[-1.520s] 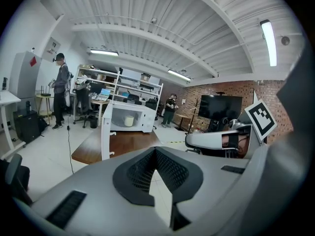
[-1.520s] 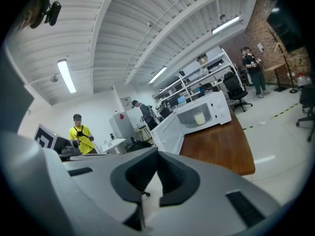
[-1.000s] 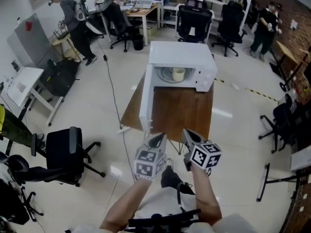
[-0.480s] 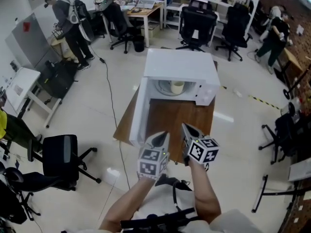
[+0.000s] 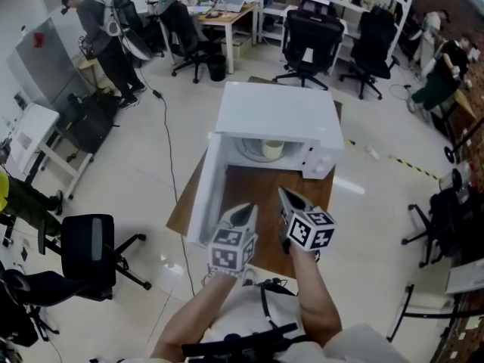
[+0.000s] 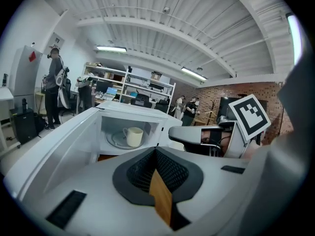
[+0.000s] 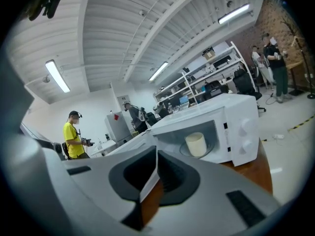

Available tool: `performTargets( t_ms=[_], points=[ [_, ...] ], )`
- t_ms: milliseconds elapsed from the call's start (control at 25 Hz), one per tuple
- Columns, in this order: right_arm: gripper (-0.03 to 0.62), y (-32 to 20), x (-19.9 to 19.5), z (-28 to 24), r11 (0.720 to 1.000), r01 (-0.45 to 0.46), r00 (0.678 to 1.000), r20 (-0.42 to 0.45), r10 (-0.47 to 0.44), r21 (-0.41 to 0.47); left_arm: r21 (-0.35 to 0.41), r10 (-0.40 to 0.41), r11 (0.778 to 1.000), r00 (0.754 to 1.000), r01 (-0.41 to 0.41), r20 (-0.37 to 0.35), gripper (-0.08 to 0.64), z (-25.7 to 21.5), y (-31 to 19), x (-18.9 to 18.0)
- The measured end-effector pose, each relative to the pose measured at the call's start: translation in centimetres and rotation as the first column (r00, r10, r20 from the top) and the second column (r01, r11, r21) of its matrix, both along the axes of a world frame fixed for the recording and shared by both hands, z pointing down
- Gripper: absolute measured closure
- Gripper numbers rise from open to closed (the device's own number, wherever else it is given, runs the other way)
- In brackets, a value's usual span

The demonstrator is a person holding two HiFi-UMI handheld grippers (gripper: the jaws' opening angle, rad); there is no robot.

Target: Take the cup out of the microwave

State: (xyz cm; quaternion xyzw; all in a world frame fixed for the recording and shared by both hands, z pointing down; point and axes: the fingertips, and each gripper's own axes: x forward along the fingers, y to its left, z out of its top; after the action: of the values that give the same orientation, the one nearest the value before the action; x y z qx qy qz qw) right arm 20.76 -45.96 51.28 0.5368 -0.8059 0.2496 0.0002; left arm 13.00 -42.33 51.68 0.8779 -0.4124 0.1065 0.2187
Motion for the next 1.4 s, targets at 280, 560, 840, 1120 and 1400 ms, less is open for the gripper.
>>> performTargets(
  t_ms=[280,560,840,1120,1400],
  points=[
    [0.551,-4.0,1.4,2.8,1.0,-0.016,1.0,-0.023,0.016,0.004,-0.045,-0.009,0.999,1.0,0.009,0.001,0.566,1.9,-2.6,1.2],
    [0.369,-9.1,2.5,6.5,0.998,-0.045,0.998,-0.035,0.043,-0.053,-0.097,-0.009,0.995,1.0,0.011,0.022,0.566,4.0,-5.0,2.0],
    [0.053,-13.4,3.3,10.5,0.99,-0.067,0.996,-0.064,0.06,-0.123,-0.113,-0.009,0.994,1.0,0.012,0.029,0.566,4.6,-7.1,3.0],
    [-0.041,-17.6,2.6,12.0,0.992,-0.071,0.99,-0.129,0.056,-0.108,-0.125,-0.026,0.992,0.999,0.028,0.02,0.566,4.7,-8.3,3.1],
    [-0.041,-20.5,2.9,14.7,0.984,-0.144,0.966,-0.231,0.117,-0.105,-0.128,-0.056,0.99,0.998,0.059,0.026,0.566,5.0,-9.6,2.3]
  ],
)
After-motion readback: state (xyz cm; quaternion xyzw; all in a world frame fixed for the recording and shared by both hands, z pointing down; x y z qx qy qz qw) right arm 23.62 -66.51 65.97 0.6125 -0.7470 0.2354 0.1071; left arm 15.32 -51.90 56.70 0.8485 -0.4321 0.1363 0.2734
